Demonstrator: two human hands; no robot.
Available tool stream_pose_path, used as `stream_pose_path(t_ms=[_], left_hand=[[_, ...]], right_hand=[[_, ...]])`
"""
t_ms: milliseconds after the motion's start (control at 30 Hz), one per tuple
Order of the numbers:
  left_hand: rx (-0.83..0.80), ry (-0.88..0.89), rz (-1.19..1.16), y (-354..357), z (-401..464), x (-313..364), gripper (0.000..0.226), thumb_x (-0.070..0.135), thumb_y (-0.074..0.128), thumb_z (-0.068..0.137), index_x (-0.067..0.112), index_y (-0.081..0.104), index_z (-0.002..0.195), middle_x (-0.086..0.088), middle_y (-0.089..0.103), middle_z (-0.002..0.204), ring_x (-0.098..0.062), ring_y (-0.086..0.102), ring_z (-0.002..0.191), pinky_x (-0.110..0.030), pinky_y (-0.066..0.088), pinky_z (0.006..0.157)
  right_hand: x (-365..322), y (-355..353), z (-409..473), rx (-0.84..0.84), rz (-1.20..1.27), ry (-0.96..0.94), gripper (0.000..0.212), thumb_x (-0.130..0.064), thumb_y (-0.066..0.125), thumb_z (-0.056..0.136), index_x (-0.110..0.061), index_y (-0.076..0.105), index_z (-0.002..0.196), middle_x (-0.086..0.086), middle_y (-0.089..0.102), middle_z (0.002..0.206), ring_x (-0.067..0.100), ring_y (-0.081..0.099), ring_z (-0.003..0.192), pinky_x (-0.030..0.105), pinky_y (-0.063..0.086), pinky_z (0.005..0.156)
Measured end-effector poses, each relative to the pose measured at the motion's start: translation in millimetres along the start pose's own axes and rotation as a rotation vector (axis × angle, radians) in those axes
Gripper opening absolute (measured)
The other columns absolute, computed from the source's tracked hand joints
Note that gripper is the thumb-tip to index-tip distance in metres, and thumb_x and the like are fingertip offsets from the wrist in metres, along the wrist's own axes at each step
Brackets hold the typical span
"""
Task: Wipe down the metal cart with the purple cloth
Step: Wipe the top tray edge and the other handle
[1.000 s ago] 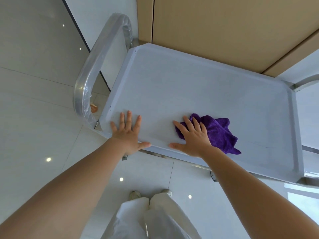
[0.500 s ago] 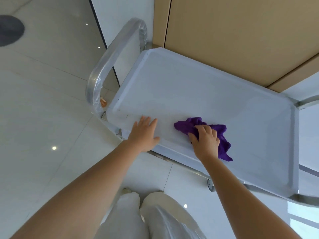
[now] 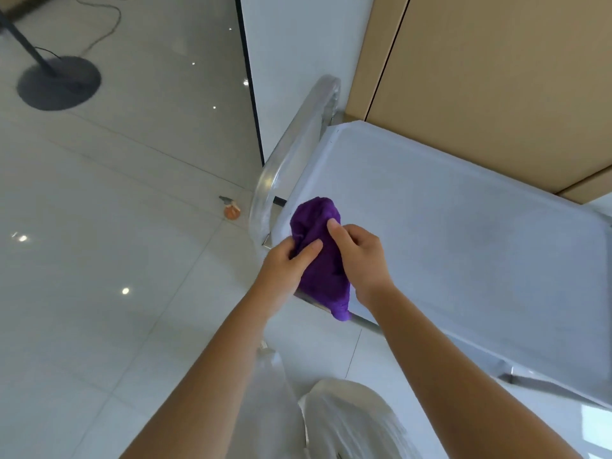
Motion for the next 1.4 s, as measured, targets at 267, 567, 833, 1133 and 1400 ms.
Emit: stream_pose_path(t_ms=[267,567,833,1133,1400], left_hand=[[0.304,0.376,0.273,-107,12,71,0.037,0.030,0.055,0.092,0.024,0.038,0.059,0.012,0.036,0.048,-0.006,0.033,0.049,-0.017,0.025,0.049],[0.106,0.366,0.737,-77,104,58,0.052,0.041,0.039,0.097,0.026,0.029,0.145,-0.010,0.052,0.124,-0.028,0.052,0.111,-0.032,0.039,0.082],[0.195,0.510,0.499,-76,106,34,0.051,0.040,0.053,0.092,0.017,0.044,0.136,-0.002,0.056,0.114,-0.013,0.053,0.101,-0.025,0.046,0.078],[0.174,0.514,0.421,-86,98,-34,0.061,0.045,0.048,0.086,0.007,0.044,0.134,-0.002,0.053,0.112,-0.015,0.050,0.101,-0.027,0.045,0.088],[0.170,0.150,0.430,-89,81,-117,0.029,0.023,0.053,0.094,0.003,0.053,0.115,-0.011,0.058,0.101,-0.025,0.057,0.094,-0.028,0.047,0.079]], right_hand=[[-41,65,21,0.141,0.124,0.000,0.022,-0.030,0.053,0.094,-0.012,0.056,0.082,0.000,0.053,0.084,0.011,0.050,0.075,0.024,0.043,0.074],[-53,92,64,0.213,-0.090,-0.135,0.029,-0.023,0.039,0.099,-0.013,0.056,0.120,-0.001,0.052,0.123,0.012,0.051,0.110,0.026,0.040,0.095],[-32,96,72,0.126,-0.082,-0.037,0.034,-0.023,0.040,0.100,0.002,0.058,0.085,0.014,0.060,0.076,0.005,0.050,0.064,0.020,0.042,0.064],[14,112,48,0.159,-0.208,-0.013,0.023,-0.024,0.050,0.096,-0.009,0.067,0.103,0.003,0.057,0.110,0.009,0.051,0.096,0.005,0.036,0.076],[58,115,33,0.114,-0.518,-0.055,0.035,-0.012,0.056,0.093,-0.012,0.057,0.127,0.003,0.050,0.124,0.019,0.040,0.118,0.008,0.023,0.090]])
Point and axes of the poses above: each hand's wrist, its own z-axis towards the middle knuckle, its own y-axis out of the palm, x = y × z, the point moved 3 cm from there along z, towards the middle knuckle
